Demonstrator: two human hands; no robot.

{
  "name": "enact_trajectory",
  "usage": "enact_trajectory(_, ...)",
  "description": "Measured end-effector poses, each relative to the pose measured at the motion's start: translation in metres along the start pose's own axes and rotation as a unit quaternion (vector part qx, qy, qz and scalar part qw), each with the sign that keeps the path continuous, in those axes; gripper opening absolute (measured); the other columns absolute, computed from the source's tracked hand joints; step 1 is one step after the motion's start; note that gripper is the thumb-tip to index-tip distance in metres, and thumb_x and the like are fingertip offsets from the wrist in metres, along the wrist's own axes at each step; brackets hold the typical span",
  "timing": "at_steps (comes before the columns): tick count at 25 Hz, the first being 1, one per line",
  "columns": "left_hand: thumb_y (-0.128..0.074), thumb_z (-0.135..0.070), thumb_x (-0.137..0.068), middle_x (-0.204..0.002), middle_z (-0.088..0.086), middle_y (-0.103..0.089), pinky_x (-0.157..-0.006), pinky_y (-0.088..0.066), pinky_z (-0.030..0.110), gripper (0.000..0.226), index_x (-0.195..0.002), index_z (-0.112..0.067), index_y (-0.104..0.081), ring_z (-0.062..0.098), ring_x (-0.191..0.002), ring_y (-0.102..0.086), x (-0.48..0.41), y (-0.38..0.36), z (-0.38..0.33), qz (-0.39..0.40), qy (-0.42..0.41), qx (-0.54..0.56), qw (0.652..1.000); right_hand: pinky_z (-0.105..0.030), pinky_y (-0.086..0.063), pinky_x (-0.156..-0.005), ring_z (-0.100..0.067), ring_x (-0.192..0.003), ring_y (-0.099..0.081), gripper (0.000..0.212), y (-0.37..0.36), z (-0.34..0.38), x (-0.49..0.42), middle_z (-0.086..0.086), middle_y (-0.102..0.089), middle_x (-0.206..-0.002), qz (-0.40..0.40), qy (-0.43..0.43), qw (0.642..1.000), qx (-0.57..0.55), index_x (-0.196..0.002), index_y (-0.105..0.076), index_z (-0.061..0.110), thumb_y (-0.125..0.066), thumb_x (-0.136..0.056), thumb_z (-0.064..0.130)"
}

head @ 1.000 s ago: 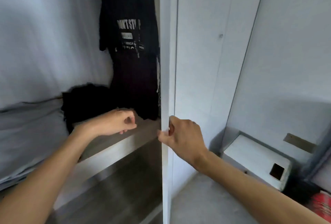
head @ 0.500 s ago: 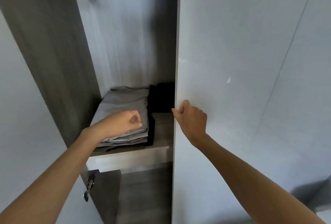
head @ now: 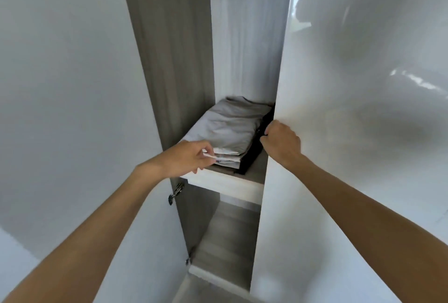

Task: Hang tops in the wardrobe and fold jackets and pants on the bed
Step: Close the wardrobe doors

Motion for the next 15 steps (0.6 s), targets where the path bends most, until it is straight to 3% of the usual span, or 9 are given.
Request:
enact_trajectory(2, -0.055, -0.038, -0.099, -0.083, -0.008, -0.067, -0.069, -0.049, 0.022, 0.012, -0.104, -0.03, -0.062, 0.007, -0.069, -0.065, 0.037, 0.018, 0.011, -0.061, 0.036, 0.004, 0.997, -0.038, -0.051, -0.075, -0.032, -0.089, -0.064, 0.013, -0.009, 0.07, 0.028, -0.007, -0.069, -0.091, 0.042, 0.153, 0.987, -0.028, -0.089, -0.062, 0.016, -0.049, -0.091, 0.015)
enact_trajectory(5, -0.054, -0.024, -0.1, -0.081, -0.004, -0.067, -0.068, -0.053, 0.033, 0.011, -0.099, -0.027, -0.064, 0.016, -0.067, -0.065, 0.109, 0.076, 0.043, -0.25, 0.122, 0.011, 0.961, -0.033, -0.048, -0.072, -0.02, -0.084, -0.061, 0.016, -0.026, 0.18, 0.095, 0.007, -0.067, -0.085, 0.186, 0.345, 0.918, -0.059, -0.084, -0.06, 0.028, -0.051, -0.09, 0.017)
enact_trajectory(8, -0.057, -0.017, -0.095, -0.089, -0.001, -0.067, -0.065, -0.047, 0.033, 0.014, -0.107, -0.022, -0.062, 0.025, -0.074, -0.061, 0.229, 0.141, 0.076, -0.475, 0.214, -0.047, 0.852, -0.03, -0.043, -0.07, -0.012, -0.081, -0.055, 0.017, -0.035, 0.26, 0.167, 0.018, -0.057, -0.077, 0.3, 0.476, 0.824, -0.068, -0.094, -0.063, 0.028, -0.051, -0.09, 0.017)
enact_trajectory(10, -0.056, -0.014, -0.094, -0.106, 0.001, -0.063, -0.075, -0.044, 0.036, 0.032, -0.125, -0.016, -0.051, 0.025, -0.091, -0.058, 0.302, 0.175, 0.084, -0.595, 0.248, -0.131, 0.753, -0.031, -0.042, -0.069, -0.013, -0.081, -0.056, 0.018, -0.036, 0.295, 0.199, 0.019, -0.054, -0.076, 0.317, 0.531, 0.783, -0.06, -0.1, -0.064, 0.026, -0.051, -0.091, 0.018)
enact_trajectory(11, -0.057, -0.015, -0.094, -0.118, 0.005, -0.059, -0.082, -0.046, 0.04, 0.041, -0.133, -0.014, -0.045, 0.027, -0.103, -0.057, 0.324, 0.188, 0.092, -0.628, 0.255, -0.131, 0.723, -0.031, -0.042, -0.069, -0.012, -0.079, -0.056, 0.018, -0.036, 0.307, 0.209, 0.019, -0.053, -0.075, 0.317, 0.55, 0.77, -0.059, -0.101, -0.064, 0.026, -0.05, -0.091, 0.019)
enact_trajectory(13, -0.054, -0.025, -0.099, -0.142, 0.008, -0.048, -0.101, -0.041, 0.042, 0.056, -0.148, -0.012, -0.032, 0.028, -0.127, -0.048, 0.334, 0.213, 0.109, -0.635, 0.259, -0.05, 0.726, -0.03, -0.041, -0.067, -0.006, -0.072, -0.053, 0.018, -0.029, 0.325, 0.217, 0.02, -0.051, -0.071, 0.294, 0.575, 0.76, -0.074, -0.101, -0.064, 0.027, -0.05, -0.092, 0.019)
enact_trajectory(15, -0.047, -0.035, -0.103, -0.141, 0.001, -0.049, -0.1, -0.038, 0.034, 0.062, -0.155, -0.015, -0.019, 0.024, -0.125, -0.048, 0.323, 0.237, 0.121, -0.584, 0.257, 0.022, 0.77, -0.03, -0.039, -0.066, -0.002, -0.068, -0.05, 0.017, -0.019, 0.34, 0.215, 0.02, -0.05, -0.069, 0.272, 0.579, 0.764, -0.087, -0.1, -0.063, 0.027, -0.05, -0.093, 0.018)
Point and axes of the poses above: each hand's wrist, its own x-axis away from the middle knuckle, its own y-axis out of the back of the hand, z = x × y, the point moved 9 cm from there along -x, towards the middle knuckle
